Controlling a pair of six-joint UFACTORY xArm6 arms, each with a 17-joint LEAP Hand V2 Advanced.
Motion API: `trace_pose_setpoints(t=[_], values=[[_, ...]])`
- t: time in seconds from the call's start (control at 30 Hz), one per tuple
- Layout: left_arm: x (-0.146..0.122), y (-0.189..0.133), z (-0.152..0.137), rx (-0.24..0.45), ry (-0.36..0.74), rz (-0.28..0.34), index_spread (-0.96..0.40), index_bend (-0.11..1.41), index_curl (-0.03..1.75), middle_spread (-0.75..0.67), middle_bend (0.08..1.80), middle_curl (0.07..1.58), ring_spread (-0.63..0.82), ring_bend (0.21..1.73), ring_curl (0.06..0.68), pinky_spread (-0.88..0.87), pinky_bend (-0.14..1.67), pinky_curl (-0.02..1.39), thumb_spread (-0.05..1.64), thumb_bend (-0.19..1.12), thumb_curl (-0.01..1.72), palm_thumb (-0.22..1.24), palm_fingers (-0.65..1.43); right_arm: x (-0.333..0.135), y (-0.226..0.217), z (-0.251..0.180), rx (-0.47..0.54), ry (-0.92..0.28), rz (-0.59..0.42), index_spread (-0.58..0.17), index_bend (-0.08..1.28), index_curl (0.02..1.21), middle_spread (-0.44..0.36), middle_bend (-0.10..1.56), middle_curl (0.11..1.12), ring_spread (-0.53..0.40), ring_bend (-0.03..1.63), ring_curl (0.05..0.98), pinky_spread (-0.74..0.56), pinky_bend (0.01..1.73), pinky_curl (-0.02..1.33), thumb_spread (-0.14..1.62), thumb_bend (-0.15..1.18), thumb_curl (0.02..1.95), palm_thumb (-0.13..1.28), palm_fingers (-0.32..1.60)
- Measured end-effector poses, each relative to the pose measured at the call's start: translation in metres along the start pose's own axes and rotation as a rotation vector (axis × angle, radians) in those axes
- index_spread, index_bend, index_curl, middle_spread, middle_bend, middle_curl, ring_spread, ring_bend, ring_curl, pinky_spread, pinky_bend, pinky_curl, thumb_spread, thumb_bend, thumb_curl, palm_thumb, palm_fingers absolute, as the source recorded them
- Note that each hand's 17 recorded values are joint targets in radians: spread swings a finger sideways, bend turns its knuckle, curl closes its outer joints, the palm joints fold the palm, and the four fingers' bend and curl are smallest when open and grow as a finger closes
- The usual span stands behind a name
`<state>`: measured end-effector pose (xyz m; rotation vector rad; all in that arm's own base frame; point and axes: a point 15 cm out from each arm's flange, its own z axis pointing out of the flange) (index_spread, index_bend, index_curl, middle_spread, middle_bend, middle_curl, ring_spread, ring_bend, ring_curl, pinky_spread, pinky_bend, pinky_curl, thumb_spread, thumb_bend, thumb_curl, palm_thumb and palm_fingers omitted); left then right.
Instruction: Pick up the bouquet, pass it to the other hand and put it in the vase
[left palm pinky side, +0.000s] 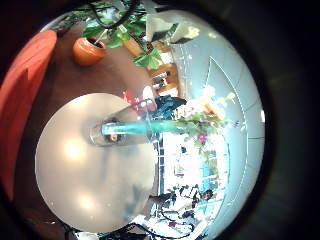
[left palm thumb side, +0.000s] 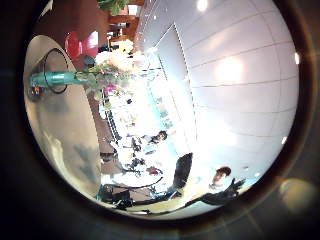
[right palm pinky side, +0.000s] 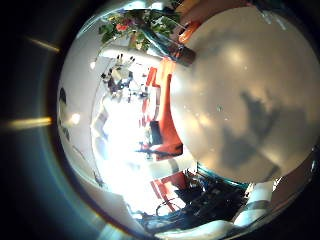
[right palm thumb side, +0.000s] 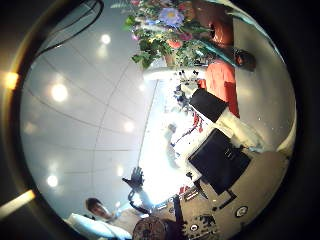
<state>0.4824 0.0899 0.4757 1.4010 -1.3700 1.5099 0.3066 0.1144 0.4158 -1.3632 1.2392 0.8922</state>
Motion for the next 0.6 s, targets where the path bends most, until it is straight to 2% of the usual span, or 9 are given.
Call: trace_pose_setpoints(t=[0.1, 0.17, 0.23, 0.3, 0.47, 0.6], values=[[0.018, 0.034, 0.000, -0.041, -0.027, 0.001, 0.23, 0.13, 0.34, 0.61, 0.14, 0.30, 0.66, 0.45, 0.150, 0.62, 0.17, 0.35, 0.92, -0.02, 0.36, 0.16, -0.19, -0.009, 0.006, 0.004, -0.024, 0.011, -0.020, -0.391, 0.19, 0.41, -0.139, 0.29, 0.37, -0.067, 0.65, 0.159, 0.43, 0.58, 0.13, 1.01, -0.02, 0.54, 0.79, 0.52], [0.025, 0.065, 0.002, -0.095, -0.091, -0.016, 0.23, 0.14, 0.33, 0.60, 0.15, 0.29, 0.66, 0.44, 0.149, 0.62, 0.17, 0.34, 0.95, 0.00, 0.36, 0.21, -0.17, -0.014, 0.011, 0.004, -0.038, 0.043, -0.042, -0.386, 0.19, 0.41, -0.127, 0.29, 0.37, -0.057, 0.65, 0.159, 0.43, 0.58, 0.12, 1.01, -0.02, 0.55, 0.80, 0.52], [0.022, 0.094, 0.004, -0.150, -0.179, -0.044, 0.23, 0.15, 0.32, 0.60, 0.15, 0.27, 0.66, 0.43, 0.149, 0.61, 0.17, 0.32, 0.97, -0.01, 0.36, 0.25, -0.16, -0.009, 0.016, -0.001, -0.053, 0.104, -0.049, -0.382, 0.18, 0.41, -0.120, 0.29, 0.37, -0.044, 0.65, 0.160, 0.43, 0.58, 0.12, 1.01, -0.02, 0.55, 0.81, 0.51], [0.015, 0.130, 0.005, -0.227, -0.313, -0.078, 0.24, 0.15, 0.31, 0.59, 0.15, 0.26, 0.67, 0.42, 0.150, 0.61, 0.17, 0.31, 0.98, -0.02, 0.36, 0.27, -0.14, 0.000, 0.022, -0.010, -0.072, 0.191, -0.055, -0.378, 0.18, 0.41, -0.106, 0.28, 0.37, -0.030, 0.65, 0.160, 0.43, 0.59, 0.12, 1.01, -0.02, 0.55, 0.81, 0.49], [0.012, 0.208, 0.016, -0.386, -0.597, -0.105, 0.24, 0.15, 0.29, 0.59, 0.16, 0.23, 0.67, 0.40, 0.153, 0.61, 0.18, 0.29, 0.99, -0.03, 0.35, 0.28, -0.13, 0.010, 0.032, -0.039, -0.078, 0.407, -0.071, -0.380, 0.18, 0.40, -0.078, 0.28, 0.37, 0.000, 0.65, 0.157, 0.44, 0.59, 0.11, 1.02, -0.02, 0.55, 0.80, 0.47], [0.021, 0.245, 0.046, -0.437, -0.677, -0.103, 0.25, 0.15, 0.28, 0.58, 0.16, 0.22, 0.67, 0.40, 0.160, 0.60, 0.18, 0.28, 1.00, -0.02, 0.35, 0.30, -0.11, 0.009, 0.041, -0.039, -0.096, 0.464, -0.076, -0.380, 0.19, 0.40, -0.063, 0.28, 0.37, 0.010, 0.65, 0.157, 0.44, 0.59, 0.10, 1.03, -0.02, 0.55, 0.81, 0.48]])
